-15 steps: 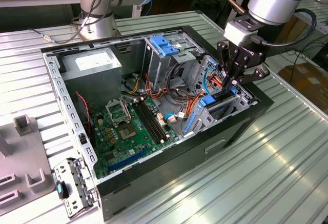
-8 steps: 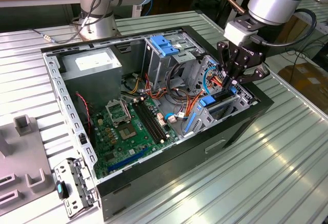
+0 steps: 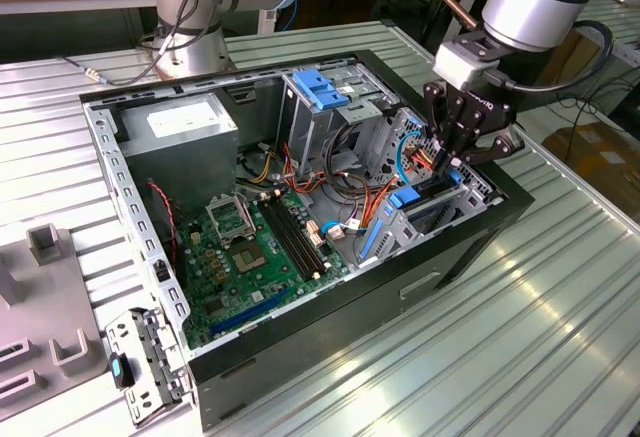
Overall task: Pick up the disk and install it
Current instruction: 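Insert the first disk wire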
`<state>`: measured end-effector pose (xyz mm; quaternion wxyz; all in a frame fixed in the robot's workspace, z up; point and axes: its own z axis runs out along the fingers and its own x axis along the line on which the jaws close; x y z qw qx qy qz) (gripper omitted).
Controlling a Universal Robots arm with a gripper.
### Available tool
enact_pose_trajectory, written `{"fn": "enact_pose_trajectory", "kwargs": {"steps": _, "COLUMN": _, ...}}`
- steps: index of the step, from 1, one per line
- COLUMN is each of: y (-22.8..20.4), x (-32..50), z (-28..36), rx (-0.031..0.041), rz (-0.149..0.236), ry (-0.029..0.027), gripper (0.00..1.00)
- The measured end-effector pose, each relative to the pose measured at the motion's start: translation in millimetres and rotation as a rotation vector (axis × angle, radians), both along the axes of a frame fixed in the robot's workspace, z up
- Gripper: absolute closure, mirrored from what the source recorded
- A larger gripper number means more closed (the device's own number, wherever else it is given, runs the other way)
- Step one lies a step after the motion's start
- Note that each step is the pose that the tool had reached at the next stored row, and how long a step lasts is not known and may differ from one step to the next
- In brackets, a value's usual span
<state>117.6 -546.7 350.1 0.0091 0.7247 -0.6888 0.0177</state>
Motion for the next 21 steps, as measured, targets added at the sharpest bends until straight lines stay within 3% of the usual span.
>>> {"fn": "enact_pose_trajectory", "kwargs": {"steps": 7, "y": -0.5, "x": 0.0, "z": -3.2, "rx": 0.0, "rz": -0.017, "ry": 0.0, "gripper": 0.84}}
{"fn": "enact_pose_trajectory", "kwargs": {"steps": 21, "y": -0.4, "x": 0.6, "z": -2.1, "rx": 0.001, "rz": -0.029, "ry": 0.0001, "gripper": 0.84}}
